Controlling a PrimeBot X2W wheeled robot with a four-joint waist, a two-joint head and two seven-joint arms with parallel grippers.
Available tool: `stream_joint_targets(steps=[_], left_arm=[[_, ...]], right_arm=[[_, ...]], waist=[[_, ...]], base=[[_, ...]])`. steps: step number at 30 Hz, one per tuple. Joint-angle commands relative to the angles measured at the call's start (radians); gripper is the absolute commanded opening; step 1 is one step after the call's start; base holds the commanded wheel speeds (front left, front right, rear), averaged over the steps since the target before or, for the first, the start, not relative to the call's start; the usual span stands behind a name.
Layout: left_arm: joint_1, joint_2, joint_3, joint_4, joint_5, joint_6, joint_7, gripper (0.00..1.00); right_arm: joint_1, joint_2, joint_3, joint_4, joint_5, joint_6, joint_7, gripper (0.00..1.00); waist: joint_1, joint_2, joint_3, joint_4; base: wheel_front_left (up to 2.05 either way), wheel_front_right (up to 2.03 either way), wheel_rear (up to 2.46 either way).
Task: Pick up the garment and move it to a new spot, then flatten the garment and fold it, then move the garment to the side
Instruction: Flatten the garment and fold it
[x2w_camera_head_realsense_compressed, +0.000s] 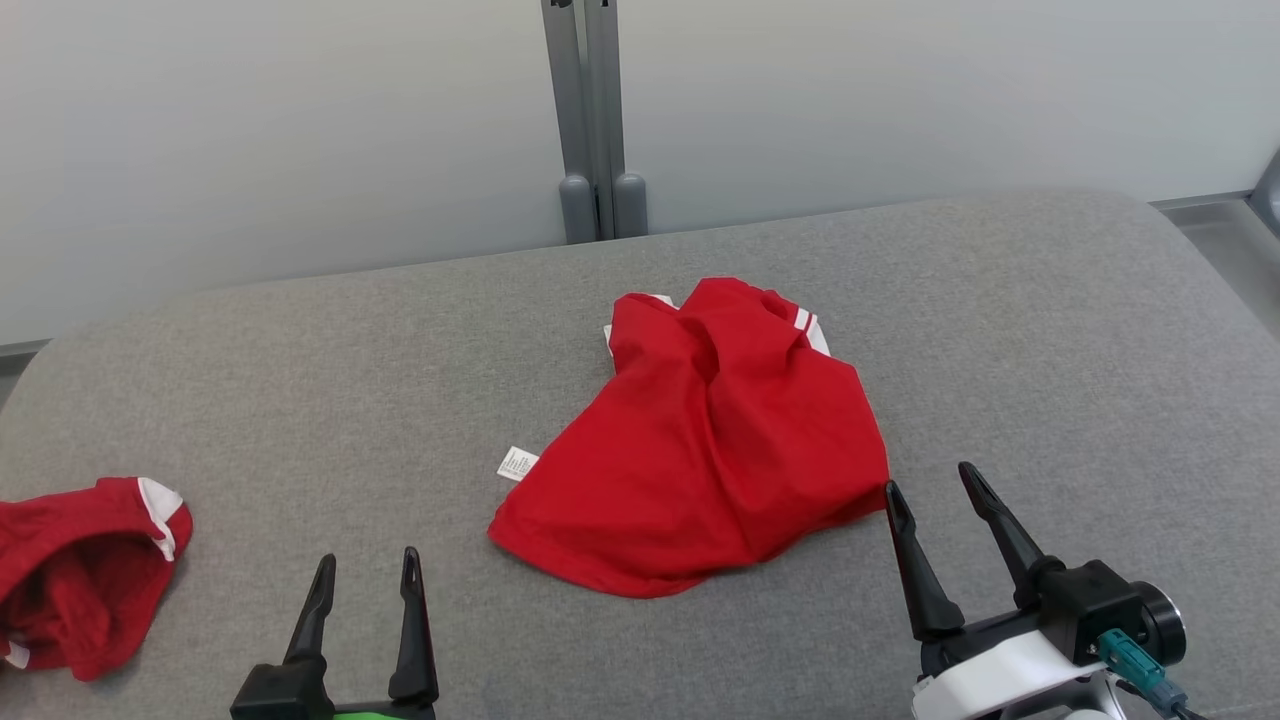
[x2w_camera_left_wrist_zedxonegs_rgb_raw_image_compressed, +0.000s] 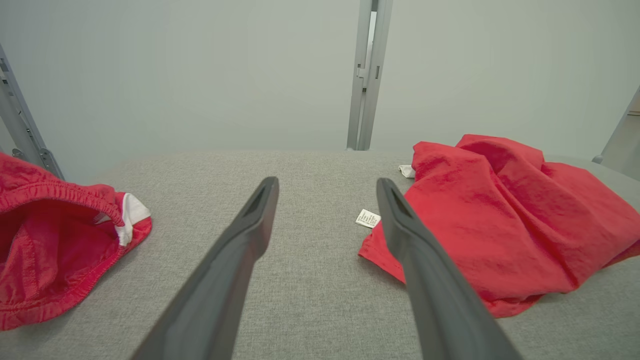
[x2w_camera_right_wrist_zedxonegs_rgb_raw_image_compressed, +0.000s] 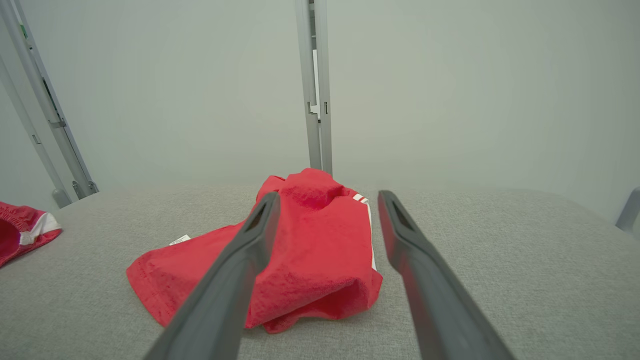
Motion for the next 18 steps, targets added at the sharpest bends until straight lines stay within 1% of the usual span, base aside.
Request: stream_joint_targets(steps=[1,18], left_arm=[[0.005,0.002,0.0,0.002,-0.005,0.001,0.0,1.0],[-0.001,0.002,0.001,0.01,-0.007,-0.005,0.0,1.0]], right_arm=[[-0.006,0.0,0.0,0.002,0.002,0.0,0.0,1.0],[-0.009,0.001,0.003,0.003,0.005,0.0,0.0,1.0]], waist=[[0.0,-0.0001,0.001,0.005],[0.0,-0.0001,0.004,0.039]], base=[[0.0,0.0,0.0],[0.0,0.0,0.0]])
